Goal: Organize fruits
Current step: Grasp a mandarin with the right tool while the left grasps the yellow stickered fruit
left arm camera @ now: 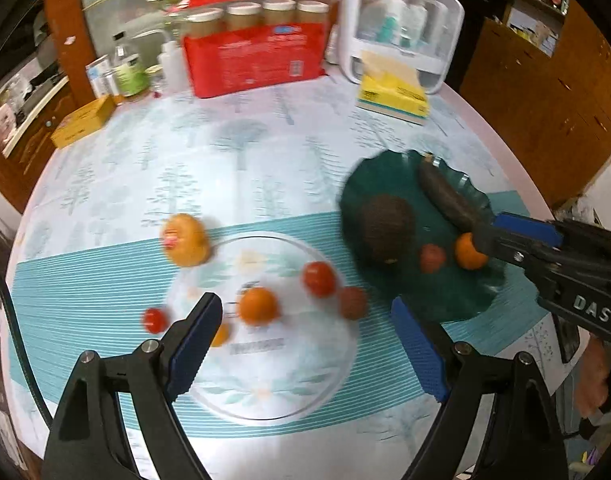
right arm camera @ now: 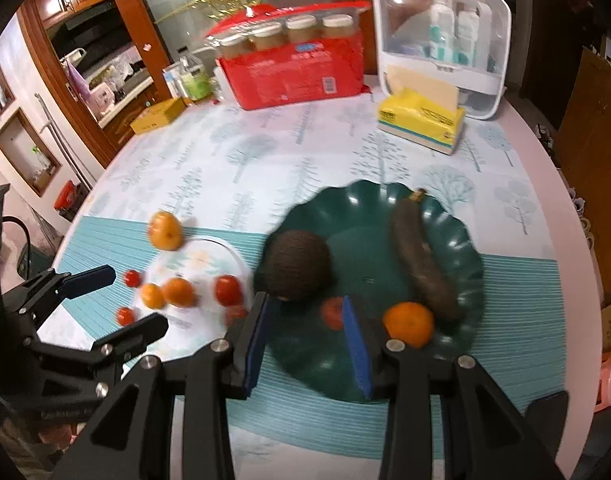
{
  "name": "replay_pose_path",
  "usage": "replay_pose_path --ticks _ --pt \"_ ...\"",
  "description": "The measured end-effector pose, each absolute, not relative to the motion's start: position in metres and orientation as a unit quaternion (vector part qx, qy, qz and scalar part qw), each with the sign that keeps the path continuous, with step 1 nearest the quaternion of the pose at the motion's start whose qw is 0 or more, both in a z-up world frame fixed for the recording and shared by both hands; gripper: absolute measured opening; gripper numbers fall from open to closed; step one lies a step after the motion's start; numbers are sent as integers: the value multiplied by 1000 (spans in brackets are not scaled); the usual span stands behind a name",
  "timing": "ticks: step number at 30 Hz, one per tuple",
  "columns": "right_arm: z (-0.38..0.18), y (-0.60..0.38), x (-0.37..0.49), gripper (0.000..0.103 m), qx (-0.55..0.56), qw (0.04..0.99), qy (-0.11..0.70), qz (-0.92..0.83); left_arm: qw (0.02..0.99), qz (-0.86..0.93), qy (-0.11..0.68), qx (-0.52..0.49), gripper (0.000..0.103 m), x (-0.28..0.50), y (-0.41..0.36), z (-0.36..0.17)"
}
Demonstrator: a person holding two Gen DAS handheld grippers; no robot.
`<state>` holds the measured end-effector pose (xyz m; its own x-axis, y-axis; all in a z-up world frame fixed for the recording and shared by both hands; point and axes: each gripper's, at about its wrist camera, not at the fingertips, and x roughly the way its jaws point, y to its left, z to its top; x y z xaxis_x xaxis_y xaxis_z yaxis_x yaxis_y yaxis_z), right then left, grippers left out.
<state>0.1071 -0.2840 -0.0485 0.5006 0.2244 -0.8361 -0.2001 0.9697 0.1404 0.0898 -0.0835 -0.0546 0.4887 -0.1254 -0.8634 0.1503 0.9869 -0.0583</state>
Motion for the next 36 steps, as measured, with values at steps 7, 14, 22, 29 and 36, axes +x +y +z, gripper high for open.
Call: replay_pose_path --ticks 7,14,22,29,36 --pt "-41 -229 105 38 22 869 474 138 869 -51 492 6 86 97 -14 -48" --pt "-61 -181 112 38 34 859 489 145 873 -36 486 12 86 117 41 -57" --pt "-108 -146 118 38 63 837 526 135 860 -63 507 7 86 159 64 -89" --pt "-140 -131 129 38 79 827 545 109 842 -99 530 4 86 187 53 -122" --pt "-154 -128 134 42 95 827 546 96 827 -121 550 -6 86 205 37 -152"
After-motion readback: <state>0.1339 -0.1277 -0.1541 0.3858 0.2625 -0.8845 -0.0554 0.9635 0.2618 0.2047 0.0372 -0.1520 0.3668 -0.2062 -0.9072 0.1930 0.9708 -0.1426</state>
